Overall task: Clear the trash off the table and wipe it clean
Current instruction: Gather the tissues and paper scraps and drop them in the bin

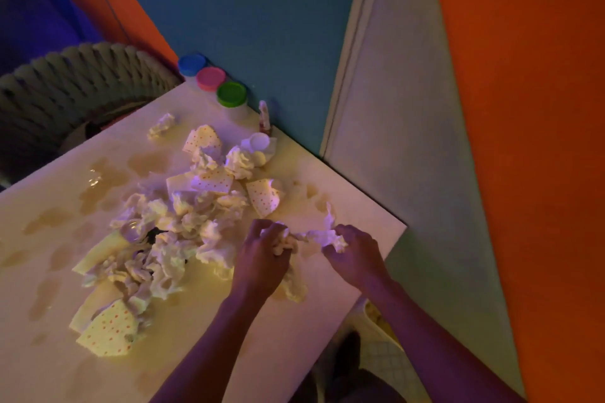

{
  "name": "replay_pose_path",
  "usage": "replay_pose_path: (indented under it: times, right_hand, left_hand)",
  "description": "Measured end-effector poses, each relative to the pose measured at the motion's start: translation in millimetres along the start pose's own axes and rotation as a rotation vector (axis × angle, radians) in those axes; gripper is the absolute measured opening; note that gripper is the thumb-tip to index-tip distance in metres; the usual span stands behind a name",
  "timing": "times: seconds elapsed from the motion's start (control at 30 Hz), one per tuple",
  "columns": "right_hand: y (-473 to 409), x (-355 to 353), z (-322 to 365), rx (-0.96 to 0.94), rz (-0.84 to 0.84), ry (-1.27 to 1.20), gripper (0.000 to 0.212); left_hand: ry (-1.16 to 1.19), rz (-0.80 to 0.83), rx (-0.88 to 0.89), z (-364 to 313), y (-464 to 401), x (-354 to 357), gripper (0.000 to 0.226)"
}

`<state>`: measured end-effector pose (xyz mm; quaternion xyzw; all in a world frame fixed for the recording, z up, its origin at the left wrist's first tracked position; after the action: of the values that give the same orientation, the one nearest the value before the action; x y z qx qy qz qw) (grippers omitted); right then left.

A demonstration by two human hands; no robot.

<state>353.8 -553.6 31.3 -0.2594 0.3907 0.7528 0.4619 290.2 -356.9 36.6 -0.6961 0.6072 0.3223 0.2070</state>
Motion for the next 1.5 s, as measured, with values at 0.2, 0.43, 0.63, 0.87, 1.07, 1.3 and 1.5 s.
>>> replay_pose_path:
  times: [0.2, 0.43, 0.63, 0.87, 1.07, 1.3, 1.5]
  right_hand:
    - [35.5, -30.4, -60.8, 0.089, -0.089, -0.076, 0.027]
    - [96.6, -58.0, -147.0, 0.260, -0.174, -0.191, 0.038]
    - [161.1, -67.5, -222.3, 0.391, -0.185, -0.227, 0.037]
    - [217.4, -65.5, -291.9, 0.452, -0.217, -0.249, 0.036]
    - [251.5, -59.6, -336.9, 0.511, -0.235, -0.310, 0.034]
    - [254.5, -36.9, -377.5, 0.594, -0.189, -0.348, 0.034]
    - [225.6, 6.2, -416.6, 0.651, -0.179, -0.365, 0.038]
  left_hand:
    - [-0.011, 0.116, 0.129, -59.0, -7.0, 49.3, 0.027]
    - [-0.123, 0.305, 0.233, -123.4, 11.4, 124.4, 0.032]
    - [-0.192, 0.439, 0.279, -166.4, 52.9, 193.5, 0.030]
    - [-0.292, 0.530, 0.320, -195.5, 92.1, 261.2, 0.035]
    - [-0.351, 0.552, 0.331, -206.9, 104.8, 295.4, 0.034]
    - [-0.400, 0.622, 0.332, -195.8, 99.5, 343.8, 0.032]
    - [-0.377, 0.659, 0.312, -160.3, 80.1, 401.7, 0.033]
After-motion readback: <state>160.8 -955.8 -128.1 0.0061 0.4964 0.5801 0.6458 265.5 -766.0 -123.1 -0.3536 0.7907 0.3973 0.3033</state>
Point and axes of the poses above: each hand's wrist, its own y-axis away from the middle knuckle, its own x-axis out of the palm, z = x × y, the point moved 6 cm from there along -y, towards the middle knuckle, and after that the axes turned 10 degrees about z, right-handed, at the moved point
